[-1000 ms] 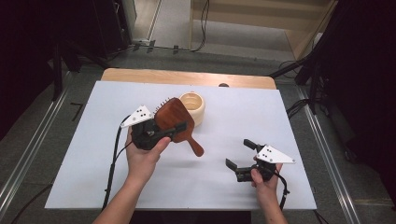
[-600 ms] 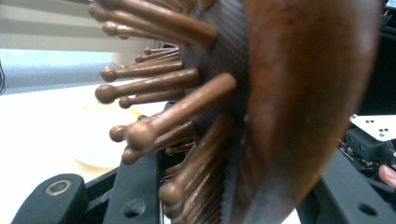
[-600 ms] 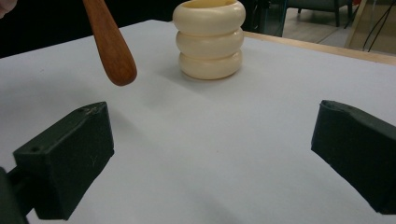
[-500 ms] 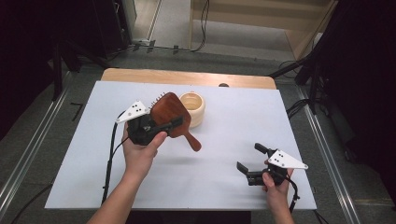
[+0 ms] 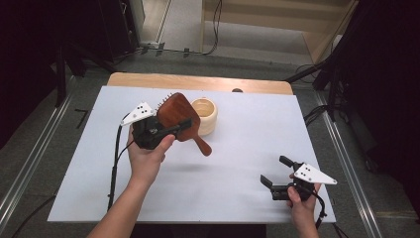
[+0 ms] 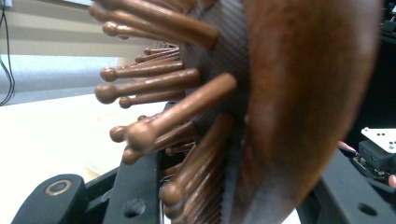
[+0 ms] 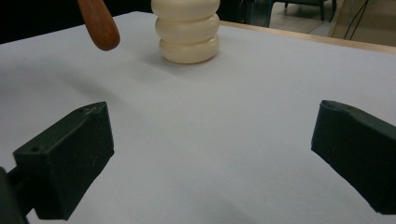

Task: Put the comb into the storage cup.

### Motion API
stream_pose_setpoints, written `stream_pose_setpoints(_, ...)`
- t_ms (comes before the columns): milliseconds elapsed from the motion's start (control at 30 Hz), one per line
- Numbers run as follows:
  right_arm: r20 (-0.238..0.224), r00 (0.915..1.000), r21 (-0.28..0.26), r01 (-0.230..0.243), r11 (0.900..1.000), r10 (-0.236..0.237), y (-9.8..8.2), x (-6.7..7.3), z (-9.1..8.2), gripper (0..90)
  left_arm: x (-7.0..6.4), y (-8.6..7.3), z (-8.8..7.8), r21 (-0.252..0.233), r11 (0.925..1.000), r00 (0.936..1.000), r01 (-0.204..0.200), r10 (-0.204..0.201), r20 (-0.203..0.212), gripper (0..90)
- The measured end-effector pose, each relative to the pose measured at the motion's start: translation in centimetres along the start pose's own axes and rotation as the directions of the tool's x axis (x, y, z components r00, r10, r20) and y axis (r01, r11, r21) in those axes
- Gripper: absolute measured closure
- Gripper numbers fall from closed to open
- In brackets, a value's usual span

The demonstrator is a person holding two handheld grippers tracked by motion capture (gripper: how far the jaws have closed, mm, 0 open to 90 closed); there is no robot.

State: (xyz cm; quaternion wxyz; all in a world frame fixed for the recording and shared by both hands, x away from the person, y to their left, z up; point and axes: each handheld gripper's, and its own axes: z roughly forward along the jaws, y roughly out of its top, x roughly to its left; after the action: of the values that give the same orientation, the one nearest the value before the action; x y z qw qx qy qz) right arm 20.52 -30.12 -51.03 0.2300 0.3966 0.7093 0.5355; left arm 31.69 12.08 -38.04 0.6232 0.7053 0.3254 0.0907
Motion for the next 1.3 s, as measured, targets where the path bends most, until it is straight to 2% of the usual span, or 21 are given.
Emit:
stream_pose_setpoints(500,0.031,0.9992,-0.014,-0.026,1.000,0.027,-0.3,-1.3,-1.3,0.0,0.5,1.4,0.7,-0.007,0.9999,0.9999,-0.013,0.013,-0.002,58.5)
stream_pose_setpoints(733,0.031,0.9990,-0.014,-0.032,0.999,0.033,-0.4,-1.5,-1.4,0.0,0.9,1.9,0.9,-0.017,0.9999,1.0000,0.001,-0.001,-0.007,58.5)
stream_pose_setpoints(1000,0.027,0.9992,-0.016,-0.030,0.999,0.030,-0.4,-1.5,-1.4,0.0,1.6,2.5,1.2,-0.028,0.9996,0.9997,-0.001,0.001,-0.023,58.5)
stream_pose_setpoints(1300,0.027,0.9989,-0.018,-0.037,0.999,0.037,-0.5,-1.6,-1.4,0.0,2.3,3.0,1.7,-0.044,0.9988,0.9994,0.020,-0.021,-0.028,58.4)
